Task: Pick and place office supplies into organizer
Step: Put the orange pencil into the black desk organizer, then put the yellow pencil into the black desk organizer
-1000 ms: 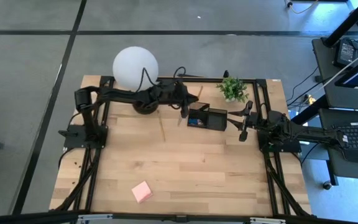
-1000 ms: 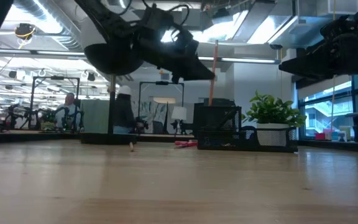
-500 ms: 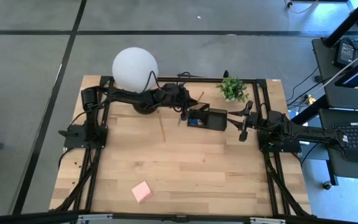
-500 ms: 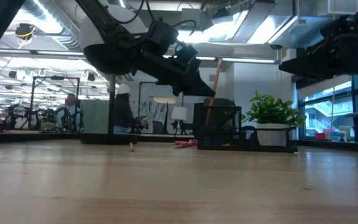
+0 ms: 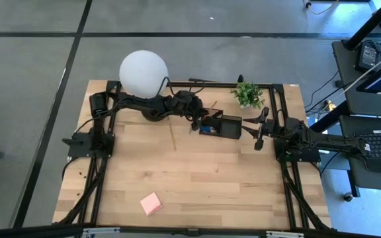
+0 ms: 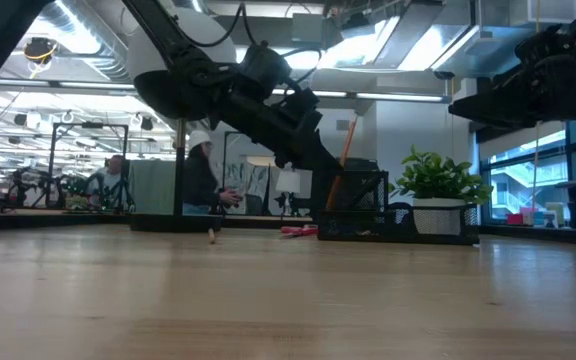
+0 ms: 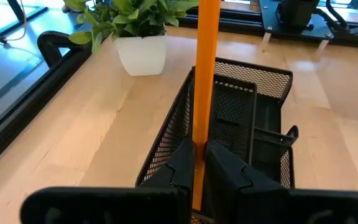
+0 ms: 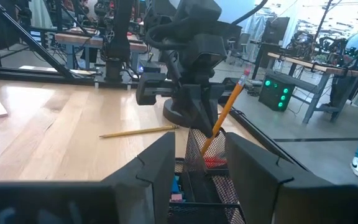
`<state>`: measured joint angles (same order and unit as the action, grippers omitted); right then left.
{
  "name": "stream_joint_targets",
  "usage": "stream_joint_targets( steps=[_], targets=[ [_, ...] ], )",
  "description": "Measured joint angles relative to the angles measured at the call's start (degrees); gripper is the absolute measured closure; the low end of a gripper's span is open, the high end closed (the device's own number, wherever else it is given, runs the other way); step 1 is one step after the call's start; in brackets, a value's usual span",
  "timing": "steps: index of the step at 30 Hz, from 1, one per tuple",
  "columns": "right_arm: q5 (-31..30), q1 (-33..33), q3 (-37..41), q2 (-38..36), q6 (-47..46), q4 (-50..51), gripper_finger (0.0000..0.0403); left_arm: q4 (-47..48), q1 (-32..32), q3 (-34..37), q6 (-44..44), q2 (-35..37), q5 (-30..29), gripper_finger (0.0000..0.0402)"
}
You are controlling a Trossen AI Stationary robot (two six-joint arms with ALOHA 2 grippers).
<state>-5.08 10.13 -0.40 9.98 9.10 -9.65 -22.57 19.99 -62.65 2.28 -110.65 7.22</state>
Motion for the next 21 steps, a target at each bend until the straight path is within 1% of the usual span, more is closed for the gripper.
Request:
stream_joint_targets(
  steps=[6, 15, 21],
  targets=[
    [0.02, 0.0, 0.0, 0.0, 0.0, 0.16, 0.0258, 0.02, 0.0, 0.0, -0.02, 0.0, 0.0, 0.0376],
    [0.02, 0.0, 0.0, 0.0, 0.0, 0.45, 0.0258, 0.02, 0.0, 0.0, -0.32, 0.0, 0.0, 0.035],
    [0.02, -0.01, 0.0, 0.0, 0.0, 0.53, 0.0258, 0.02, 0.0, 0.0, -1.11, 0.0, 0.0, 0.035]
  ],
)
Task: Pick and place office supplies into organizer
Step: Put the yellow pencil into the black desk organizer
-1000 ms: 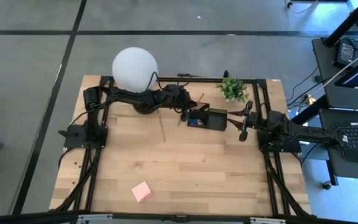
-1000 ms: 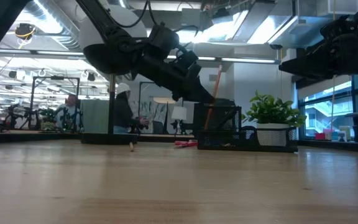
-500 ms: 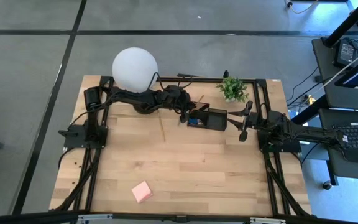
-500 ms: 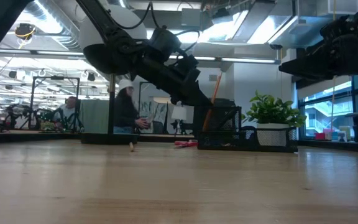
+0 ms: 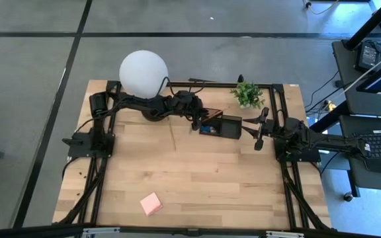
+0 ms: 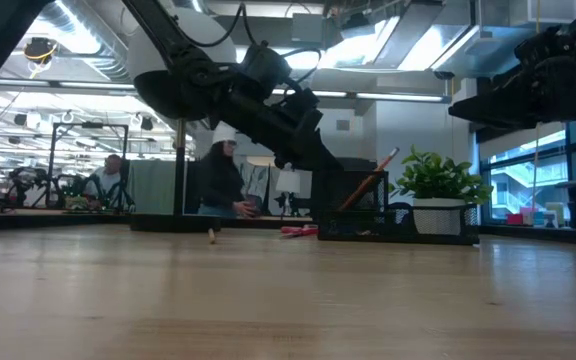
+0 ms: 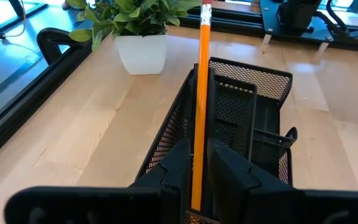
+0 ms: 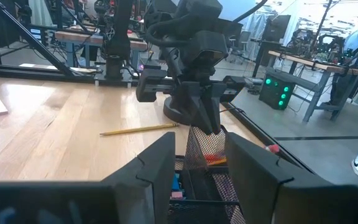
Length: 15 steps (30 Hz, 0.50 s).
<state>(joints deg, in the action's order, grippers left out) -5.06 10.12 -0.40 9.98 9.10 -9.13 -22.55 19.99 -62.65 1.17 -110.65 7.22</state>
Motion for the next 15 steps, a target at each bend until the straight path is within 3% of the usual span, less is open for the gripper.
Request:
stream_joint_targets(
  steps=[15],
  targets=[
    [0.07, 0.01, 0.0, 0.01, 0.0, 0.0, 0.0258, -1.62, -0.44, 0.0, -3.26, 3.41, -0.15, 0.033]
  ],
)
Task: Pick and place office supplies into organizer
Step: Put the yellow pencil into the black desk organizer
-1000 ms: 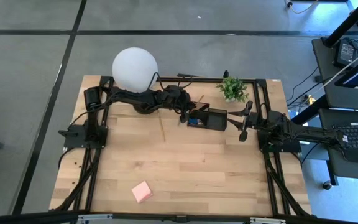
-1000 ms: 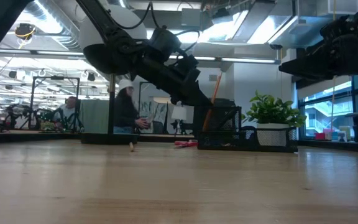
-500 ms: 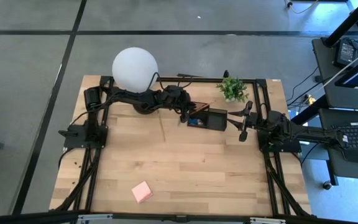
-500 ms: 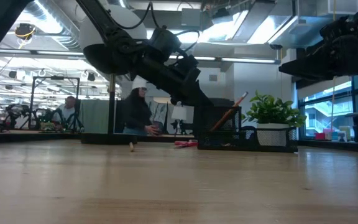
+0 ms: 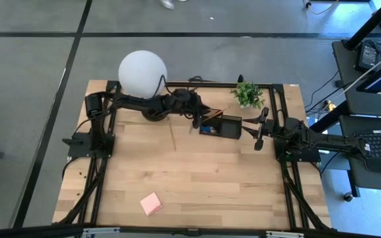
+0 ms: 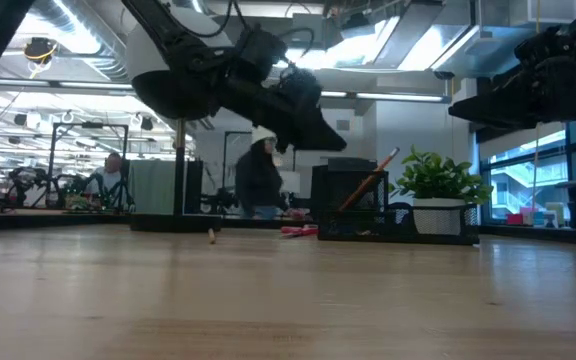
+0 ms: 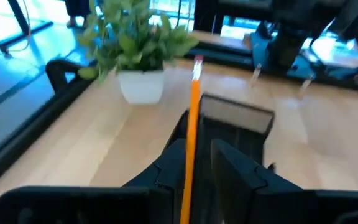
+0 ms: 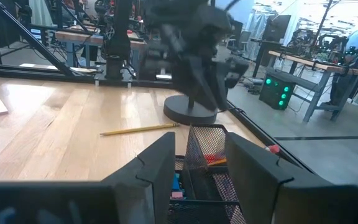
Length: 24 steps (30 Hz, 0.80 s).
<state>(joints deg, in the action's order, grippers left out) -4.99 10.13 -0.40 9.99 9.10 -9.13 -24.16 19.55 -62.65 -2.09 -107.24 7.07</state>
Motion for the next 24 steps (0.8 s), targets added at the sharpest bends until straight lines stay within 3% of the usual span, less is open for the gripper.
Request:
stream_joint_targets(
  steps=[10, 14, 19, 24],
  targets=[
    [0.0, 0.0, 0.0, -0.01, 0.0, -0.02, 0.0258, 4.15, -3.25, 0.0, -5.12, 7.86, 3.65, 0.0284],
    [0.0, 0.0, 0.0, 0.01, 0.0, -0.02, 0.0258, 10.55, -5.7, -0.04, -12.49, 10.82, 4.93, 0.0268],
    [0.0, 0.0, 0.0, 0.0, 0.23, -0.02, 0.0258, 17.64, -11.1, -0.02, -10.64, 13.57, 5.26, 0.0267],
    [0.0, -0.01, 0.0, -0.01, 0.29, -0.02, 0.0258, 20.81, -17.12, -0.03, -15.09, 13.92, 11.2, 0.0273]
  ],
)
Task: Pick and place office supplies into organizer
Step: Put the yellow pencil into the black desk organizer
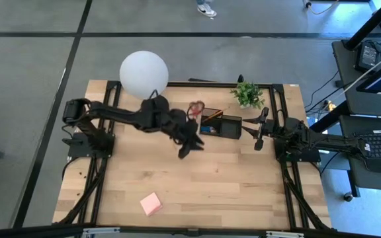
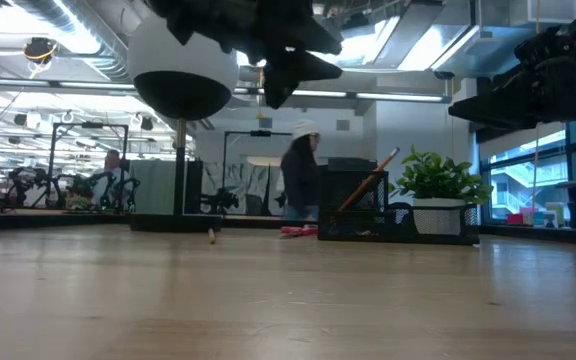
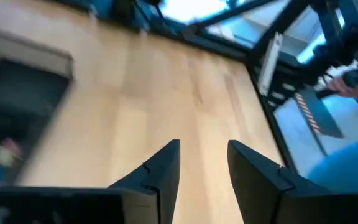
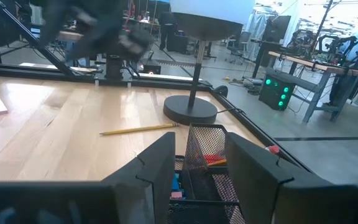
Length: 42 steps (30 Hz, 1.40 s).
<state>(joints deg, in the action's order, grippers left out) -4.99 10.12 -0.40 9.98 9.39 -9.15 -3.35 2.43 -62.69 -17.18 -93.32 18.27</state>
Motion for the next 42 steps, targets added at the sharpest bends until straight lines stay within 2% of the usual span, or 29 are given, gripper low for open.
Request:
stream_joint_targets(
  steps=[3, 7, 10, 14, 19, 22, 26, 30, 34, 42],
  targets=[
    [0.0, 0.0, 0.0, 0.01, 0.13, 0.0, 0.0258, 3.91, -3.41, -0.01, -3.07, 0.0, -2.16, 0.0277],
    [0.0, -0.01, 0.0, 0.0, 0.15, 0.0, 0.0258, 11.15, -6.91, 0.01, -9.86, -0.07, -10.3, 0.0284],
    [0.0, 0.01, 0.0, 0.01, 0.15, 0.0, 0.0258, 17.11, -8.09, 0.01, -18.39, -0.07, -18.63, 0.0292],
    [0.0, 0.01, 0.0, 0.01, 0.15, 0.0, 0.0258, 24.16, -8.0, 0.01, -34.01, -0.07, -27.4, 0.0303],
    [0.0, -0.01, 0.0, 0.0, 0.17, 0.0, 0.0258, 32.28, -5.5, 0.01, -49.51, -0.07, -32.22, 0.0311],
    [0.0, 0.01, 0.0, 0.0, 0.15, 0.0, 0.0258, 36.65, -3.38, 0.01, -53.6, -0.07, -32.79, 0.0314],
    [0.0, -0.01, 0.0, 0.01, 0.15, 0.0, 0.0258, 40.05, -1.43, 0.01, -55.37, -0.16, -32.29, 0.0315],
    [0.0, 0.0, 0.0, 0.0, 0.15, 0.01, 0.0258, 36.66, -0.39, 0.06, -49.37, -0.33, -32.73, 0.0315],
    [0.0, -0.01, 0.0, 0.01, 0.1, 0.02, 0.0258, 34.7, 0.27, 0.06, -44.39, -0.33, -30.75, 0.0315],
    [0.0, 0.01, 0.0, 0.01, 0.11, 0.34, 0.0258, 34.18, 0.38, 0.06, -43.09, -0.33, -30.28, 0.0315]
  ],
)
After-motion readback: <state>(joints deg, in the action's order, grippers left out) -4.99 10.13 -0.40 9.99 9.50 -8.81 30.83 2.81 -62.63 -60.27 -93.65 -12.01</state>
